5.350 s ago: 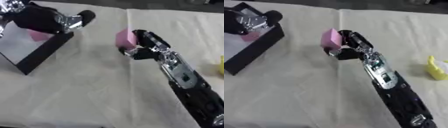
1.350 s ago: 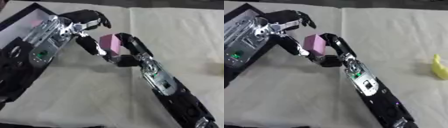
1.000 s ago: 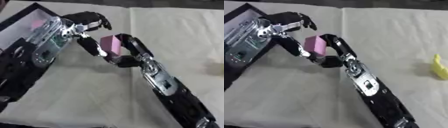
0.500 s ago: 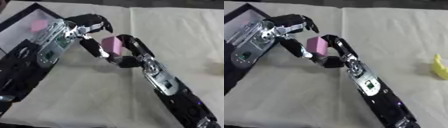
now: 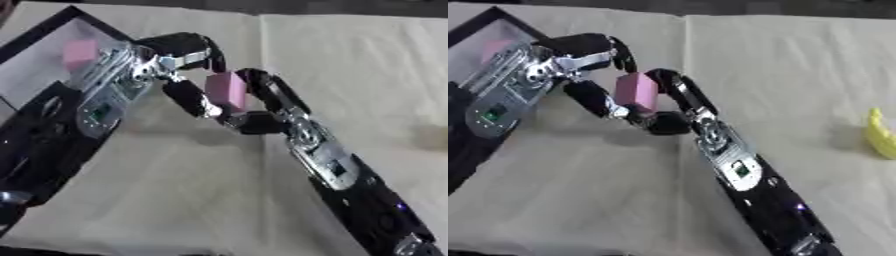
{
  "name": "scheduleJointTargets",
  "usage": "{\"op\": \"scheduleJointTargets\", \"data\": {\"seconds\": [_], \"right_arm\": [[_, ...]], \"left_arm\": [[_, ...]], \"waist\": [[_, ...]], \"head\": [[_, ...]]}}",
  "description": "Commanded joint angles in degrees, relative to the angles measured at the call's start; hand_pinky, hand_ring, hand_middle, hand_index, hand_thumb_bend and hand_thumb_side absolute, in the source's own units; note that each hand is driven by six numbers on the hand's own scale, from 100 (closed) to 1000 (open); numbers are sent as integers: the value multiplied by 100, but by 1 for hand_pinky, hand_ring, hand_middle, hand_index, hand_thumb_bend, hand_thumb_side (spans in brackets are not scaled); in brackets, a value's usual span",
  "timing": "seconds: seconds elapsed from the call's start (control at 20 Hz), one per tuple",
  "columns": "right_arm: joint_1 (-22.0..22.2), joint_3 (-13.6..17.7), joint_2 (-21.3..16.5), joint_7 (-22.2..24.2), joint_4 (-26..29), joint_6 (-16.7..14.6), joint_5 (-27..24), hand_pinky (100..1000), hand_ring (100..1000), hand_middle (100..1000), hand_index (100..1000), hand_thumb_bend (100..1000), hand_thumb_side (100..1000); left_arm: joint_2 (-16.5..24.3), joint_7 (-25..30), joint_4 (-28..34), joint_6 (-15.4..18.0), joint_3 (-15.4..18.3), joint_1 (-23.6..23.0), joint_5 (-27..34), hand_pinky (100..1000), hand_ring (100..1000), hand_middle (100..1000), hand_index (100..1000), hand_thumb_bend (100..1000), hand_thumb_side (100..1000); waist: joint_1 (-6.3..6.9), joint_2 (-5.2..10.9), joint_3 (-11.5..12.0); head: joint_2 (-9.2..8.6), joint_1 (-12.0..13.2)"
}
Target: Pick up the objects with one hand, pass them to the other hand, and then place them into the box on the other side of the table.
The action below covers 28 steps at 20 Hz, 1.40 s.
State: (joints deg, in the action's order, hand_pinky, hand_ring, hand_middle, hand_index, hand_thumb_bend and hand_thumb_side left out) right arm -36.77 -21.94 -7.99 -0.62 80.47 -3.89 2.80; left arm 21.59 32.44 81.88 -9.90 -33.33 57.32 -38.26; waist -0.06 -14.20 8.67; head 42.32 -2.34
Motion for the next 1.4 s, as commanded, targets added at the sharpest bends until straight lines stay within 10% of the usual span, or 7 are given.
{"op": "scheduleJointTargets", "data": {"seconds": [0.05,0.5,1.4], "right_arm": [[-123,-77,58,45,173,-59,-24,815,689,583,661,470,100],[-118,-83,44,47,172,-61,0,814,695,589,668,478,100],[-100,-5,-45,533,203,254,1316,850,841,789,879,813,212]], "left_arm": [[80,-57,-17,-24,17,46,56,786,715,630,533,148,298],[91,-104,35,17,-11,37,129,762,667,569,454,123,216],[255,134,530,65,-56,28,-250,739,626,502,414,240,100]], "waist": [[9,109,4],[9,113,3],[9,145,11]], "head": [[38,11],[67,20],[99,19]]}}
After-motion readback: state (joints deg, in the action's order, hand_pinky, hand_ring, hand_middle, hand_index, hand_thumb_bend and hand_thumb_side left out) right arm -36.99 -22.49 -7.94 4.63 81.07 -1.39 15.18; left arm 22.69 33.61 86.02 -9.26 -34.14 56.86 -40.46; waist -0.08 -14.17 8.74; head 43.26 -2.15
